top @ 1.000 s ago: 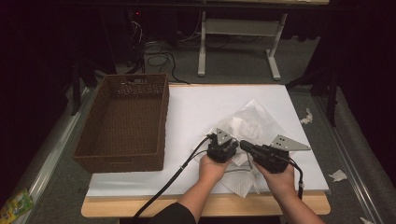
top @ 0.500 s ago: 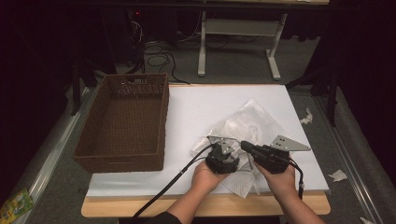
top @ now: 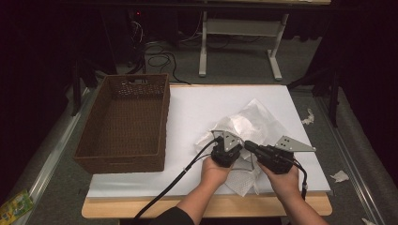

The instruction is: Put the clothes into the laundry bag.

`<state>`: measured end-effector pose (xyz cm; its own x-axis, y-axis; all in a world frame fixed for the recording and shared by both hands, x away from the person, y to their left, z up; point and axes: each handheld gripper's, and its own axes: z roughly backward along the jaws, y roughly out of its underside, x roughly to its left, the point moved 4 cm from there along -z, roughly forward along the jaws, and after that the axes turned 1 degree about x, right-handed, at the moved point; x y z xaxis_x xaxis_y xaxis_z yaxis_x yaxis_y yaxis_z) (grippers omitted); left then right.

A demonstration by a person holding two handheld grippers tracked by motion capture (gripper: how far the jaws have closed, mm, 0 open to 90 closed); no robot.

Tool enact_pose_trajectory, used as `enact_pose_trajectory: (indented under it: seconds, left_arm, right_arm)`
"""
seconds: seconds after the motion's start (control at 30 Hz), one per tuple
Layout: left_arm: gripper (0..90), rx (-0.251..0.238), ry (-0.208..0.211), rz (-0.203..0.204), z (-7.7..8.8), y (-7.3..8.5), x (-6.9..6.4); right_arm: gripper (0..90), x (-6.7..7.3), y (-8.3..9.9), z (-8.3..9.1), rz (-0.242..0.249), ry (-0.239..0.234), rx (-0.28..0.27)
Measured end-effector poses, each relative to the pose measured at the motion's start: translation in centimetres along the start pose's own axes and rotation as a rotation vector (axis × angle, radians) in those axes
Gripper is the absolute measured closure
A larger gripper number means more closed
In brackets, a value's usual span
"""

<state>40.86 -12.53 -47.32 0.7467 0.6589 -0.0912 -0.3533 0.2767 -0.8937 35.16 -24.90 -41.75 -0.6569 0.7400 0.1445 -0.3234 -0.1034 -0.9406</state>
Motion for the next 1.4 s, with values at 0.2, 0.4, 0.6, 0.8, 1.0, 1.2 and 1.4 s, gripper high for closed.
enact_pose_trajectory:
  seconds: [0.2, 0.4, 0.6, 0.8, 1.0, 1.2, 1.4]
  left_arm:
    - [82.5, 0.045, -0.012, 0.005, -2.7, 0.7, 0.2]
    - [70.0, 0.032, 0.009, 0.033, -1.7, 0.5, 0.1]
    - [46.7, 0.002, 0.06, 0.029, 1.7, 0.6, 0.0]
    - [34.5, 0.014, 0.079, 0.013, 5.9, 1.7, 1.0]
    - [42.8, 0.006, -0.078, -0.017, 8.4, 2.4, 4.8]
    - [34.5, 0.064, -0.185, -0.031, 5.6, 1.5, 6.9]
    - [38.0, 0.168, -0.242, -0.061, 1.8, 1.1, 7.4]
  right_arm:
    - [89.4, -0.4, 0.1, 0.1, -0.014, 0.002, 0.0]
    - [89.3, -0.5, 0.1, 0.2, -0.016, 0.0, -0.006]
    - [89.3, -0.5, 0.2, 0.2, -0.02, -0.003, 0.0]
    - [89.3, -0.3, 0.3, 0.2, -0.012, 0.005, 0.008]
    - [89.3, -0.2, 0.3, 0.2, -0.006, 0.005, 0.008]
    - [89.3, -0.2, 0.3, 0.2, -0.01, 0.001, 0.008]
    - [89.1, -0.1, 0.5, 0.1, -0.019, -0.014, 0.015]
